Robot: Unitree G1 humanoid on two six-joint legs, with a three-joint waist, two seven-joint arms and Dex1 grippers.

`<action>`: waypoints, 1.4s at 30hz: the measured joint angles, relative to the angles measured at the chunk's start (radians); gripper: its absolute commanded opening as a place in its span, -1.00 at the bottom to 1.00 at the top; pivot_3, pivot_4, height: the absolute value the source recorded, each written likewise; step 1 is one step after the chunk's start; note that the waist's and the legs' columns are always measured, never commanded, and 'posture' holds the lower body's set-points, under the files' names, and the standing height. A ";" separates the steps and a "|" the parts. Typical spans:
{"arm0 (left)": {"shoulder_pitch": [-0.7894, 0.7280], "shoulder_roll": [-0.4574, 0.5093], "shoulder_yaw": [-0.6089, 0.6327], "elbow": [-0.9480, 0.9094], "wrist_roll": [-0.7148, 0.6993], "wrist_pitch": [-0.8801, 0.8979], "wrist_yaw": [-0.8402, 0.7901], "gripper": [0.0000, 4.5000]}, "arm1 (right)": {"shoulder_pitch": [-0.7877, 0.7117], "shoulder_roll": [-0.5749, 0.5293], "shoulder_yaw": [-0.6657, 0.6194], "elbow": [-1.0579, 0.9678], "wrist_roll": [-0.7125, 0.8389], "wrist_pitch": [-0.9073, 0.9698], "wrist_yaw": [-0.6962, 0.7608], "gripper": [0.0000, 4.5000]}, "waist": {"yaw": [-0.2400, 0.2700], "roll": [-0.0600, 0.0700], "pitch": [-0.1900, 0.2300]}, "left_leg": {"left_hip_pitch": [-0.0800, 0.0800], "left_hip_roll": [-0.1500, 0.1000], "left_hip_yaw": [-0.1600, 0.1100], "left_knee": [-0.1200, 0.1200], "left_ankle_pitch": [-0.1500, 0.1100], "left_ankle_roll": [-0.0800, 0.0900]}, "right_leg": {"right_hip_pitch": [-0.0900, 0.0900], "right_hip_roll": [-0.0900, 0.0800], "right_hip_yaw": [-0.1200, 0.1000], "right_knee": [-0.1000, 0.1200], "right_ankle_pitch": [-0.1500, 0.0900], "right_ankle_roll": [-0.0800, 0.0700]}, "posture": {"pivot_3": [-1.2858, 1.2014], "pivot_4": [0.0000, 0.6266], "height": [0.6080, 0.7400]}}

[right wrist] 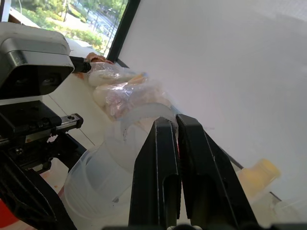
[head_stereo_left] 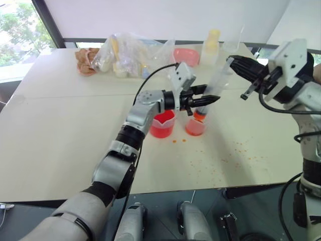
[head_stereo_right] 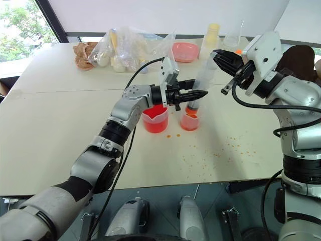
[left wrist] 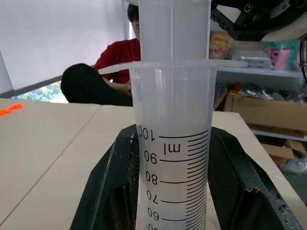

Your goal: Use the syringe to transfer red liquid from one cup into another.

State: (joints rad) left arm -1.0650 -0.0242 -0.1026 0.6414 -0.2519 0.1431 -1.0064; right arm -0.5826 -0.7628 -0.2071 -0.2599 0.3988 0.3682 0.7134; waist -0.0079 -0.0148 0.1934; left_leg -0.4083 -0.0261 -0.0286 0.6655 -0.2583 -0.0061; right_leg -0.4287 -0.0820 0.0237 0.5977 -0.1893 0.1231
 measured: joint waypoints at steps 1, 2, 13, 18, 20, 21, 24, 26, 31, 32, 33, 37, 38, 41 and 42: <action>0.000 0.000 0.000 -0.005 -0.001 0.004 0.003 -0.36 | 0.002 0.004 0.000 -0.004 0.000 0.002 -0.004 -0.97 | 0.000 0.000 0.000 | 0.000 0.000 0.000 0.000 0.000 0.000 | 0.000 0.000 0.000 0.000 0.000 0.000 | 0.03 -0.52 1.00; 0.000 0.000 0.001 -0.012 -0.002 0.007 0.006 -0.36 | 0.004 0.008 -0.001 -0.010 0.000 0.007 -0.010 -0.97 | 0.000 0.000 0.000 | 0.000 0.000 0.000 0.000 0.000 0.000 | 0.000 0.000 0.000 0.000 0.000 0.000 | 0.03 -0.52 1.00; -0.003 0.001 0.011 -0.062 -0.019 0.048 0.015 -0.36 | 0.038 0.038 -0.017 -0.055 0.007 0.026 -0.033 -0.97 | 0.001 0.000 0.000 | 0.000 0.000 0.000 0.000 0.000 0.000 | 0.000 0.000 0.000 0.000 0.000 0.000 | 0.03 -0.52 1.00; -0.003 -0.001 0.011 -0.063 -0.019 0.058 0.018 -0.36 | 0.055 0.050 -0.019 -0.078 0.009 0.050 -0.063 -0.97 | 0.000 0.000 0.000 | 0.000 0.000 0.000 0.000 0.000 0.000 | 0.000 0.000 0.000 0.000 0.000 0.000 | 0.03 -0.52 1.00; -0.003 -0.002 0.011 -0.063 -0.019 0.062 0.018 -0.36 | 0.060 0.049 -0.019 -0.082 0.008 0.052 -0.067 -0.97 | 0.000 0.000 0.000 | 0.000 0.000 0.000 0.000 0.000 0.000 | 0.000 0.000 0.000 0.000 0.000 0.000 | 0.03 -0.52 1.00; -0.003 -0.003 0.011 -0.063 -0.019 0.063 0.018 -0.36 | 0.062 0.048 -0.020 -0.083 0.008 0.052 -0.067 -0.86 | 0.000 0.000 0.000 | 0.000 0.000 0.000 0.000 0.000 0.000 | 0.000 0.000 0.000 0.000 0.000 0.000 | 0.03 -0.52 1.00; -0.003 0.000 0.016 -0.063 -0.019 0.066 0.035 -0.36 | 0.073 0.038 -0.033 -0.087 0.007 0.051 -0.067 -0.38 | 0.000 0.000 0.000 | 0.000 0.000 0.000 0.000 0.000 0.000 | 0.000 0.000 0.000 0.000 0.000 0.000 | 0.03 -0.52 1.00; -0.003 0.004 0.045 -0.063 -0.021 0.066 0.049 -0.36 | 0.079 0.033 -0.041 -0.086 0.004 0.047 -0.067 0.06 | 0.000 0.000 0.000 | 0.000 0.000 0.000 0.000 0.000 0.000 | 0.000 0.000 0.000 0.000 0.000 0.000 | 0.03 -0.52 1.00; -0.003 0.002 0.047 -0.063 -0.021 0.068 0.046 -0.36 | 0.078 0.012 -0.074 -0.067 -0.022 0.033 -0.080 0.90 | 0.003 0.000 0.000 | 0.000 0.000 0.000 0.000 0.000 0.000 | 0.000 0.000 0.000 0.000 0.000 0.000 | 0.03 -0.52 1.00; -0.003 -0.003 0.049 -0.066 -0.025 0.068 0.050 -0.36 | 0.086 0.004 -0.081 -0.065 -0.020 0.034 -0.079 0.90 | 0.005 0.000 0.000 | 0.000 0.000 0.000 0.000 0.000 0.000 | 0.000 0.000 0.000 0.000 0.000 0.000 | 0.03 -0.52 1.00; -0.003 -0.004 0.051 -0.071 -0.028 0.068 0.052 -0.36 | 0.094 0.002 -0.097 -0.065 -0.014 0.037 -0.078 0.90 | 0.005 0.000 0.000 | 0.000 0.000 0.000 0.000 0.000 0.000 | 0.000 0.000 0.000 0.000 0.000 0.000 | 0.03 -0.52 1.00; -0.049 -0.038 0.059 -0.147 -0.079 0.070 0.052 -0.36 | 0.137 0.004 -0.165 -0.027 0.049 0.102 -0.083 0.90 | 0.021 0.000 0.000 | 0.000 0.000 0.000 0.000 0.000 0.000 | 0.000 0.000 0.000 0.000 0.000 0.000 | 0.03 -0.52 1.00; -0.065 -0.042 0.061 -0.167 -0.096 0.076 0.055 -0.36 | 0.141 0.002 -0.190 -0.027 0.067 0.113 -0.083 0.90 | 0.022 0.000 0.000 | 0.000 0.000 0.000 0.000 0.000 0.000 | 0.000 0.000 0.000 -0.001 0.000 0.000 | 0.03 -0.52 1.00; -0.104 -0.039 0.108 -0.181 -0.159 0.150 0.091 -0.36 | 0.173 -0.026 -0.254 -0.036 0.106 0.133 -0.076 0.90 | 0.021 0.000 0.000 | 0.000 0.000 0.000 0.000 0.000 0.000 | 0.001 0.000 0.000 0.000 0.000 0.000 | 0.03 -0.52 1.00; -0.121 -0.025 0.128 -0.177 -0.178 0.187 0.112 -0.36 | 0.187 -0.036 -0.264 -0.041 0.117 0.143 -0.069 0.90 | 0.017 0.000 0.000 | 0.000 0.000 0.000 0.000 0.000 0.000 | 0.001 0.000 0.000 0.000 0.000 0.000 | 0.03 -0.52 1.00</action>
State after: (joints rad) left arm -1.1857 -0.0489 0.0256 0.4644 -0.4297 0.3302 -0.8948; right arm -0.3955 -0.7987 -0.4715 -0.3012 0.5157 0.5113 0.6449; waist 0.0092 -0.0149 0.1935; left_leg -0.4079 -0.0260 -0.0282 0.6659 -0.2583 -0.0061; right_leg -0.4282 -0.0816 0.0241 0.5974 -0.1893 0.1231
